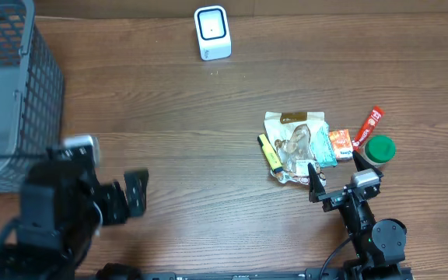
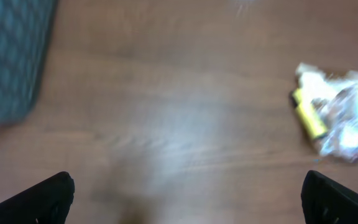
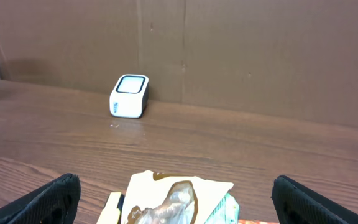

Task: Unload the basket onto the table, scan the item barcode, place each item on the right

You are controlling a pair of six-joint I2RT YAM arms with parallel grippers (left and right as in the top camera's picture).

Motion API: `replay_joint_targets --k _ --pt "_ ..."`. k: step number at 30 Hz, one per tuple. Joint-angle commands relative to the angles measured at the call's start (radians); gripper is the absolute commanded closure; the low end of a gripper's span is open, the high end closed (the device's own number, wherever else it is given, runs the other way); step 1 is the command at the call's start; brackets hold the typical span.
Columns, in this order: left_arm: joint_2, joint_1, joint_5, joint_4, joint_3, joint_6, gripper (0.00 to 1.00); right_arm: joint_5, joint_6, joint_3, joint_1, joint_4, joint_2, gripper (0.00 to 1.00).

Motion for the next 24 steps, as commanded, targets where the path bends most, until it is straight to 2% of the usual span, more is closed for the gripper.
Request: replay_joint_targets --k 1,5,9,11,12,16,20,23,24 --pt "-0.126 0.006 -0.056 0.074 -0.189 0.018 0.0 -0.002 -0.002 -0.011 -0.006 0.005 -0.008 0.0" --pt "-0.27 0.006 -0.057 0.418 -0.383 0.018 0.0 -0.002 -0.002 -0.011 -0.006 0.005 -0.008 0.0" --pt "-0.48 0.013 -0.015 0.98 -0.682 0.018 0.0 -0.002 -0.002 -0.011 -0.006 0.005 -0.008 0.0" --pt "-0.545 0.031 0.007 1.153 -0.788 0.018 0.0 -0.002 -0.002 -0.011 -0.006 0.005 -0.008 0.0" --pt "-0.599 0.053 0.023 1.294 -0.882 0.018 0.0 -0.002 -0.002 -0.011 -0.006 0.005 -0.008 0.0" --pt "-0.721 0.108 0.063 1.624 -1.104 0.018 0.0 -0.002 -0.002 -0.011 -0.006 0.005 -0.008 0.0" --pt "-0.79 0.129 0.076 1.744 -1.246 0.018 0.0 -0.002 -0.002 -0.011 -0.006 0.005 -0.008 0.0" --pt "-0.791 0.138 0.085 1.74 -1.302 0.019 0.0 -0.002 -0.002 -0.011 -0.006 0.005 -0.008 0.0" --pt "-0.791 0.14 0.083 1.694 -1.306 0.02 0.0 -0.002 -0.002 -0.011 -0.006 0.005 -0.008 0.0"
